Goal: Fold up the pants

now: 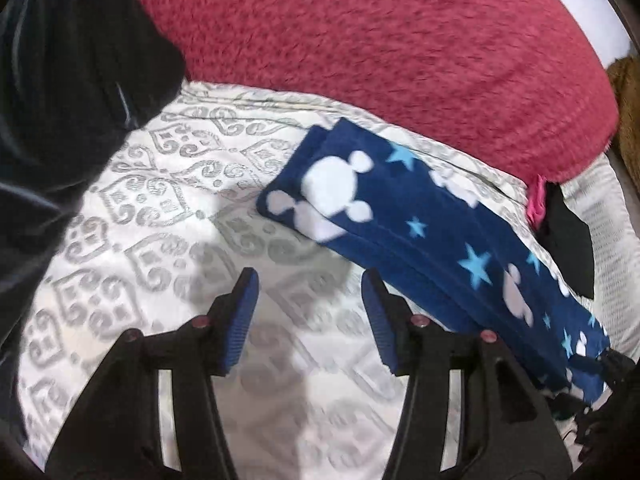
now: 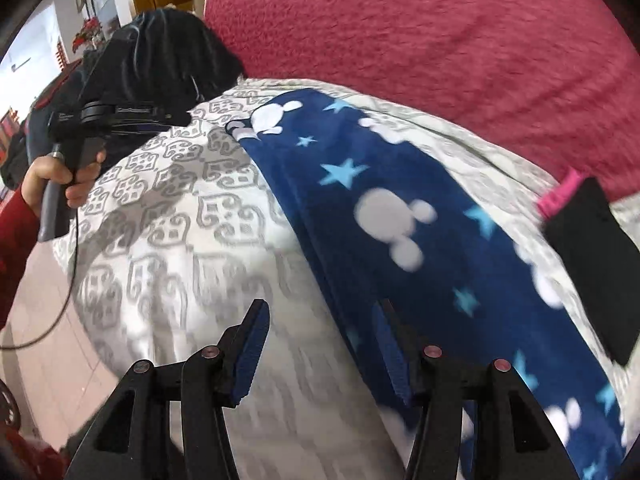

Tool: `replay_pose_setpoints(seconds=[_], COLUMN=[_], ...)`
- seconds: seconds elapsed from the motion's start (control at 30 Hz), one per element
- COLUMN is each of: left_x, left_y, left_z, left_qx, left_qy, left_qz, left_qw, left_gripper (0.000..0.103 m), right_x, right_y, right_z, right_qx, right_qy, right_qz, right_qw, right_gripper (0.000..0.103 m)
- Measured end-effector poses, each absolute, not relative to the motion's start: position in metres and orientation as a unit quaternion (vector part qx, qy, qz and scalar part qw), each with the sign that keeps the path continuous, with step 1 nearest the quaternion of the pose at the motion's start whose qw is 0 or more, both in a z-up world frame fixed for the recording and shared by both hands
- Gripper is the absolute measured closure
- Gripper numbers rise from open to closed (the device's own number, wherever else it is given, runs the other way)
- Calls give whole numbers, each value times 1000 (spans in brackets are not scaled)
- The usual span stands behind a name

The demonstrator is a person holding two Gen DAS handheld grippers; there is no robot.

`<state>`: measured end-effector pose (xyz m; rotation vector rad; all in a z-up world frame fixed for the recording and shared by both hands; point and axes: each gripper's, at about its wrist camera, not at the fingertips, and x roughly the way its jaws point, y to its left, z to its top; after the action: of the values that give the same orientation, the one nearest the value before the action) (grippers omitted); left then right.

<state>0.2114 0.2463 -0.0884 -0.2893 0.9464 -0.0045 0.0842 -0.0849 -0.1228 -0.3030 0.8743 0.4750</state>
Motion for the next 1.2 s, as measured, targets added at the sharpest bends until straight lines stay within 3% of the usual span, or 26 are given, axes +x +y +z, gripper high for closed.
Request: replay_pose_setpoints(seconds=[0.47,0.53,0.57,0.6,0.67,0.73,0.9,0.93,0.97,1.03,1.07,1.1,1.13,1.2], left_x=[338,345,346,348,348,344,334,333,332,332,333,335,336,334], left_y=[241,240,238,236,235,239,251,251,251,245,244,242,242,245], left_z=[-138,-147,-150,-153,-152,-141,-93,-86,-80,-75,-75,-76,-75,-70], left_qx=[-123,-129,-130,-128,-123,-137,-147,-145,-139,-115,-107,-104,-102,-97], left_qy=[482,490,495,500,498,492,459,456,455,460,463,464,466,461], left_qz=[-76,-89,-99,-105,-107,-108,-116,-121,-123,-116,-113,-111,-109,-106], left_qw=[864,857,853,850,851,853,869,870,871,873,873,873,872,876], left_gripper=[49,58,83,92,93,94,94,94,93,93,93,93,93,93], right_x=[163,171,176,179,187,189,183,182,181,179,180,182,184,189], right_y=[-34,-32,-32,-31,-30,-30,-27,-24,-18,-9,-4,-2,0,-6], right_z=[-166,-169,-170,-171,-173,-170,-156,-156,-160,-166,-170,-173,-175,-165], right_qx=[-177,-181,-182,-181,-180,-166,-151,-158,-174,-203,-223,-230,-225,-186], right_qy=[438,439,440,439,447,449,435,438,440,429,424,426,431,433], right_qz=[177,171,169,169,169,178,207,212,209,194,186,183,184,190], right_qw=[863,863,863,864,860,860,863,859,856,858,858,856,854,861], right_gripper=[48,49,52,56,78,93,90,78,59,48,56,72,98,99])
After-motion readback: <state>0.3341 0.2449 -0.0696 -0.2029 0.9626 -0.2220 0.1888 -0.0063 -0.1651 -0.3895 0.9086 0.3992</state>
